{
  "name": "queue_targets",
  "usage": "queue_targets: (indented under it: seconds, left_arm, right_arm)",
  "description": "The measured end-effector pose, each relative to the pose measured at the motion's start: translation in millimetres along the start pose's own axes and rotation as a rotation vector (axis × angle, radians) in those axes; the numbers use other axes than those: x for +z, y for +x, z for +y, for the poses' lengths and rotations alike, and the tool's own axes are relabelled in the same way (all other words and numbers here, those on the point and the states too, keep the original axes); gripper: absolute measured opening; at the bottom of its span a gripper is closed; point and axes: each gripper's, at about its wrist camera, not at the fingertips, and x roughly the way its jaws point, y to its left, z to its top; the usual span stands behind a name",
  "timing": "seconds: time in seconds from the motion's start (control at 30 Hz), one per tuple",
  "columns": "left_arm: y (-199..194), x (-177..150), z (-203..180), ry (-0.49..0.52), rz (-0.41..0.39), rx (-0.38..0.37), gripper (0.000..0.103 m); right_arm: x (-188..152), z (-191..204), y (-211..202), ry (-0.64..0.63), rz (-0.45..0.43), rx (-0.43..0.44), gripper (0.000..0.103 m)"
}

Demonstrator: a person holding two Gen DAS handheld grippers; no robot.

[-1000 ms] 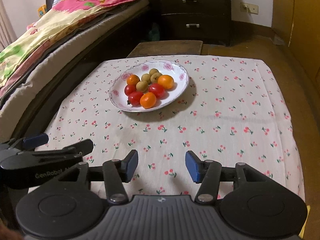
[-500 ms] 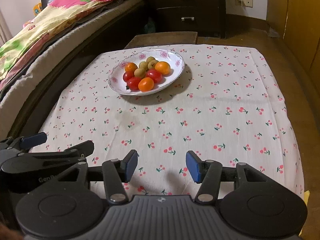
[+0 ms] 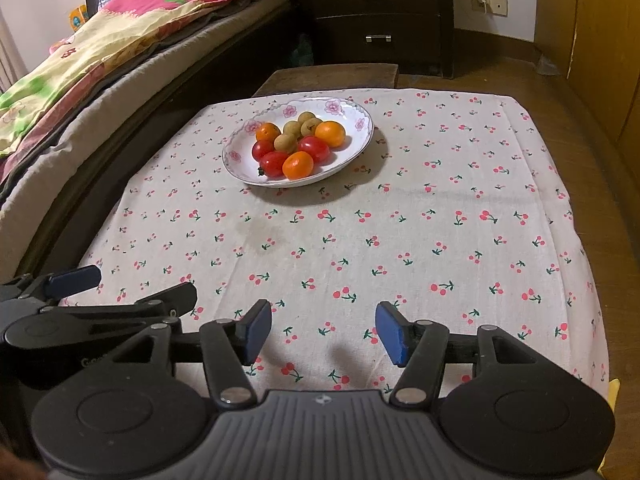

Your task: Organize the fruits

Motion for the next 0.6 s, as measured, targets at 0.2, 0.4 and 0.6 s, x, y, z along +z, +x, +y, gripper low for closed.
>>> queue_targets:
  seconds: [0.2, 0.4, 0.6]
  left_arm:
    - [-0.2, -0.7, 1.7, -0.011, 0.006, -0.008, 0.103]
    - [-1.7, -1.6, 1.6, -0.009, 0.008, -0.014, 0.103]
    - [-2.4, -3.6, 3.5, -0.029, 0.021, -0.029, 0.103]
  right_arm:
    - [0.1, 0.0, -0.3, 0.0, 0.001, 0.0, 0.057]
    - [-0.3, 0.5, -1.2, 0.0, 0.001, -0.001, 0.057]
    - [-2.3, 0.9, -3.9, 0.001, -0.002, 0.0, 0.057]
